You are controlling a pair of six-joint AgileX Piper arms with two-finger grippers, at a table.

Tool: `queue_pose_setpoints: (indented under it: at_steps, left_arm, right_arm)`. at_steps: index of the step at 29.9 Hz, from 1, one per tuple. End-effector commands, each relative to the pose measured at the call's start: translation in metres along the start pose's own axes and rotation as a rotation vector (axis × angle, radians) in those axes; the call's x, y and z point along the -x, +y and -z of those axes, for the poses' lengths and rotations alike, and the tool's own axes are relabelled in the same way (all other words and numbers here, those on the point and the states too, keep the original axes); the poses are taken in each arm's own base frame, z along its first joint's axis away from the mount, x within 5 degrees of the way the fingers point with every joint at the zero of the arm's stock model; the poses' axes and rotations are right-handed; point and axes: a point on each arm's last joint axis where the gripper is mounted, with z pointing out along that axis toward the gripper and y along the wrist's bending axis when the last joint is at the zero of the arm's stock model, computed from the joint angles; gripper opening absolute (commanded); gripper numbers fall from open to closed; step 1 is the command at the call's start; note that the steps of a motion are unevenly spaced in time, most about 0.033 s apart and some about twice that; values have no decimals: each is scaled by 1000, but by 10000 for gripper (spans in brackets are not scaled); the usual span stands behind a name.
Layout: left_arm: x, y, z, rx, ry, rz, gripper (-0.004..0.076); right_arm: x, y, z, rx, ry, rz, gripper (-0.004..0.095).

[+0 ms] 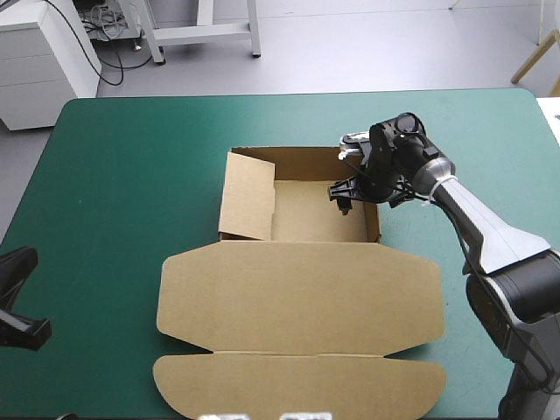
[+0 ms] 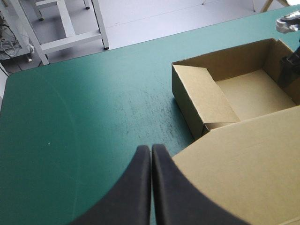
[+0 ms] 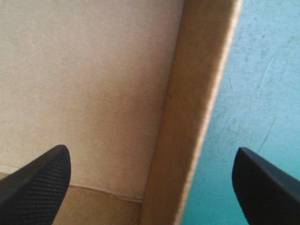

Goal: Fold the box

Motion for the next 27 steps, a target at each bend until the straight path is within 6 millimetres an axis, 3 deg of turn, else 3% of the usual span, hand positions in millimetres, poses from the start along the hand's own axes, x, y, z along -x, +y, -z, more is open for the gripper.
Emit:
queue_pose_setpoints:
  at_steps: [1,5,8,12,13,17,21,27]
  left_arm:
    - [-13,1,6,-5,32,13,-10]
    - [-17,2,12,-6,15,16,-10]
    - [-17,2,13,-6,14,16,-10]
    - [-17,2,13,-6,14,16,-10]
    - [-17,2,13,-6,14,16,-10]
    - [-17,2,13,-6,14,16,-10]
    - [-17,2,13,-6,14,16,-10]
    - [-17,4,13,10,12,11,-10]
  right_arm:
    - [3,-4,18,-8,-59,10,828]
    - [4,-5,13,-16,-49,12,692]
    - [3,-5,10,-22,-32,13,450]
    - [3,-5,4,-26,-9,13,21]
    - [3,-5,3,-26,-7,10,-13]
    - [4,-10,4,-81,-19,34,-19]
    - [9,-34,17,-167,-64,28,-19]
    - [17,-115,58,-240,-164,-80,-19]
